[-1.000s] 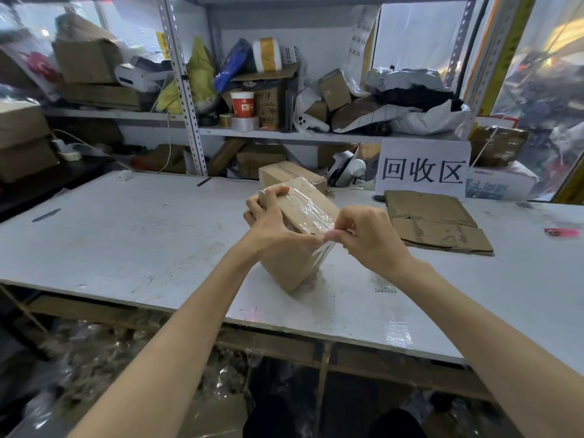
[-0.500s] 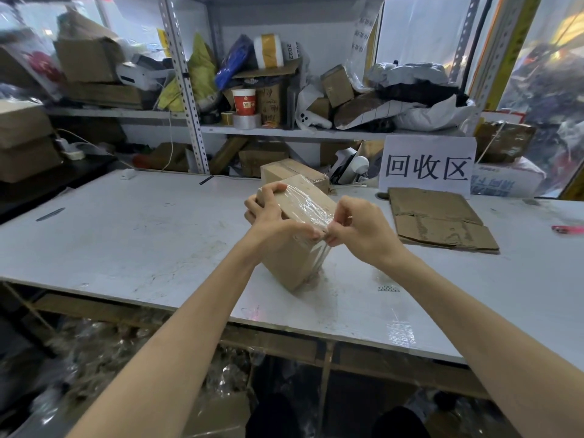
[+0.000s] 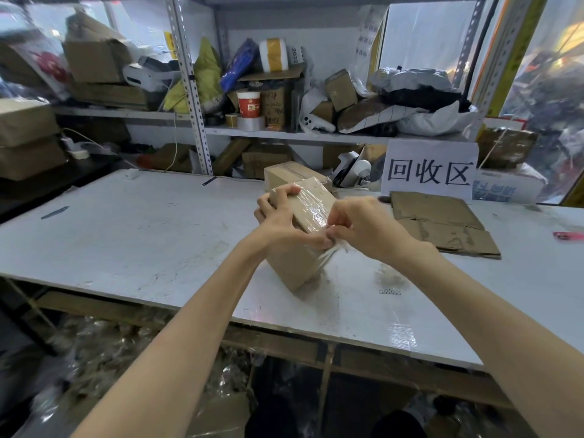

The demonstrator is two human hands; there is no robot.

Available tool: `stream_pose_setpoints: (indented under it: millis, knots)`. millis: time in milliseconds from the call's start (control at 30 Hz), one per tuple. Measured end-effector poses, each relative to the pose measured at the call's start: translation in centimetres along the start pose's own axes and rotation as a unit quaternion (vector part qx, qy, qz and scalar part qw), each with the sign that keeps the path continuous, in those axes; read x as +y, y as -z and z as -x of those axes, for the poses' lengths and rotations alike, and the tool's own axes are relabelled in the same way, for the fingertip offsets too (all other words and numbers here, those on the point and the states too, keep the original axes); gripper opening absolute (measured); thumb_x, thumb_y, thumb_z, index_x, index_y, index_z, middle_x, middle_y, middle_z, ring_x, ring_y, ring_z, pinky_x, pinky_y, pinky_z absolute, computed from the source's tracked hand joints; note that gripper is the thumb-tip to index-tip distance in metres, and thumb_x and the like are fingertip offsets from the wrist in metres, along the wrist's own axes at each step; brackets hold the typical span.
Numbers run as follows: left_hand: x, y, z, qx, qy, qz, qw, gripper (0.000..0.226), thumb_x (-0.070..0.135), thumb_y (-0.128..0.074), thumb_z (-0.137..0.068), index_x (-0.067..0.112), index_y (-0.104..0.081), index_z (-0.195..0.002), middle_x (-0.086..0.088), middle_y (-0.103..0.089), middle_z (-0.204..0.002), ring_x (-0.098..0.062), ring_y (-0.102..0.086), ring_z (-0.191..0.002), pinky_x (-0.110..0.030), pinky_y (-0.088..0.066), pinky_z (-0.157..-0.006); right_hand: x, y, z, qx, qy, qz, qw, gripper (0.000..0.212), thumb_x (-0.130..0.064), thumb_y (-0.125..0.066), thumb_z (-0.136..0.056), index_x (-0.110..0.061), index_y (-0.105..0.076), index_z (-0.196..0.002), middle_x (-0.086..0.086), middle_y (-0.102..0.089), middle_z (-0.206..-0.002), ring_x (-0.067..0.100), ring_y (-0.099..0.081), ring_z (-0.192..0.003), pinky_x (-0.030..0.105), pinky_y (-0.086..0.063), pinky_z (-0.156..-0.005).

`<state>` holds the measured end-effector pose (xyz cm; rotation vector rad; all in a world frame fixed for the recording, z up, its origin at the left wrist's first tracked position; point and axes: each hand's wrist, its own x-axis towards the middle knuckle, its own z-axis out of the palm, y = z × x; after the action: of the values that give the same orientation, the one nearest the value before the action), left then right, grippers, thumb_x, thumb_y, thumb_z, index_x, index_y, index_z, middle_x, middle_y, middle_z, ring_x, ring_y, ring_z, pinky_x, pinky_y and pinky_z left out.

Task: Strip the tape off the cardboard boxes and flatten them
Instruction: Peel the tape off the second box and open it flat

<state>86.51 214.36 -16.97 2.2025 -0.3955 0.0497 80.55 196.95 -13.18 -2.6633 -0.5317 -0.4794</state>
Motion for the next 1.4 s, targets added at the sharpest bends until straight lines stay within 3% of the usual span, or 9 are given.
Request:
stream_pose_setpoints:
  millis: [167, 233, 467, 567, 667, 833, 967, 1233, 1400]
  knots:
    - [0.3, -0.4, 0.4, 0.013, -0.018, -0.018, 1.0, 0.1, 0.051, -0.091, -0.055, 0.043, -0.021, -0.126, 0.009, -0.011, -0.118, -0.014, -0.013, -0.115, -0.027, -0.021, -0.106, -0.9, -0.4, -0.2, -0.011, 0.043, 0.138, 0.99, 0.023, -0.017, -0.058, -0.086, 0.001, -0.069, -0.077, 0.013, -0.063, -0.071, 0.029, -0.062, -0.069, 0.041, -0.055, -0.067]
    - [0.2, -0.4, 0.5, 0.02, -0.018, -0.015, 1.0, 0.099, 0.049, -0.09, -0.057, 0.041, -0.022, -0.128, 0.008, -0.012, -0.121, -0.015, -0.014, -0.117, -0.027, -0.022, -0.105, -0.7, -0.6, 0.0, 0.015, 0.037, 0.115, 0.993, 0.03, -0.023, -0.055, -0.085, 0.003, -0.068, -0.077, 0.014, -0.066, -0.072, 0.027, -0.062, -0.067, 0.039, -0.054, -0.067]
    - [-0.5, 0.2, 0.6, 0.02, -0.004, -0.017, 1.0, 0.102, 0.049, -0.09, -0.056, 0.042, -0.021, -0.131, 0.008, -0.011, -0.121, -0.014, -0.014, -0.115, -0.026, -0.022, -0.103, 0.0, -2.6, 0.1, 0.118, -0.066, -0.008, 0.991, 0.009, -0.012, -0.067, -0.08, -0.004, -0.067, -0.078, 0.009, -0.065, -0.076, 0.019, -0.057, -0.069, 0.034, -0.051, -0.067]
    - [-0.8, 0.6, 0.5, 0.016, 0.003, -0.027, 0.999, 0.106, 0.054, -0.089, -0.054, 0.042, -0.019, -0.133, 0.009, -0.011, -0.119, -0.013, -0.014, -0.114, -0.026, -0.023, -0.102, 0.3, -2.5, -0.2, 0.086, -0.073, -0.059, 0.992, 0.024, -0.033, -0.071, -0.081, -0.01, -0.064, -0.083, 0.003, -0.063, -0.081, 0.016, -0.056, -0.07, 0.032, -0.05, -0.063]
    - [-0.8, 0.7, 0.7, 0.01, -0.008, -0.039, 0.999, 0.108, 0.052, -0.091, -0.054, 0.042, -0.019, -0.133, 0.009, -0.012, -0.119, -0.013, -0.013, -0.115, -0.027, -0.023, -0.104, 0.2, -2.6, -0.6, 0.078, -0.067, -0.002, 0.995, 0.037, -0.047, -0.071, -0.079, -0.014, -0.056, -0.084, -0.001, -0.057, -0.084, 0.019, -0.053, -0.074, 0.031, -0.039, -0.06]
    - [-0.8, 0.3, 0.9, 0.03, -0.009, -0.011, 0.999, 0.098, 0.054, -0.089, -0.057, 0.042, -0.024, -0.13, 0.009, -0.014, -0.119, -0.014, -0.016, -0.117, -0.027, -0.026, -0.102, -0.3, -2.7, -1.3, 0.03, 0.003, 0.094, 0.995, 0.015, -0.021, -0.049, -0.096, -0.012, -0.044, -0.086, 0.01, -0.057, -0.092, 0.026, -0.053, -0.074, 0.035, -0.04, -0.064]
    - [-0.5, -0.6, 0.6, 0.049, -0.019, -0.005, 0.999, 0.077, 0.06, -0.079, -0.068, 0.041, -0.026, -0.121, 0.012, -0.013, -0.114, -0.009, -0.014, -0.111, -0.027, -0.029, -0.1, 0.1, -3.1, -0.7, 0.026, -0.004, 0.172, 0.985, 0.006, -0.002, -0.048, -0.092, -0.006, -0.045, -0.096, 0.015, -0.055, -0.096, 0.031, -0.057, -0.072, 0.036, -0.046, -0.058]
    - [-0.4, -0.3, 0.9, 0.043, -0.023, 0.01, 0.999, 0.093, 0.051, -0.081, -0.071, 0.045, -0.019, -0.14, 0.008, -0.013, -0.123, -0.014, -0.014, -0.117, -0.03, -0.026, -0.107, 1.1, -3.2, -0.9, 0.087, -0.048, 0.032, 0.995, 0.016, -0.013, -0.043, -0.092, -0.007, -0.046, -0.077, 0.006, -0.052, -0.07, 0.028, -0.05, -0.064, 0.035, -0.035, -0.056]
    - [-0.1, -0.6, 1.2, 0.068, -0.032, 0.02, 0.997, 0.119, 0.039, -0.089, -0.065, 0.042, -0.004, -0.148, 0.004, -0.016, -0.126, -0.018, -0.018, -0.12, -0.03, -0.031, -0.105, 1.7, -2.4, 0.0, 0.036, -0.046, -0.117, 0.991, 0.019, -0.029, -0.057, -0.086, -0.011, -0.053, -0.084, 0.006, -0.061, -0.071, 0.023, -0.058, -0.062, 0.041, -0.051, -0.056]
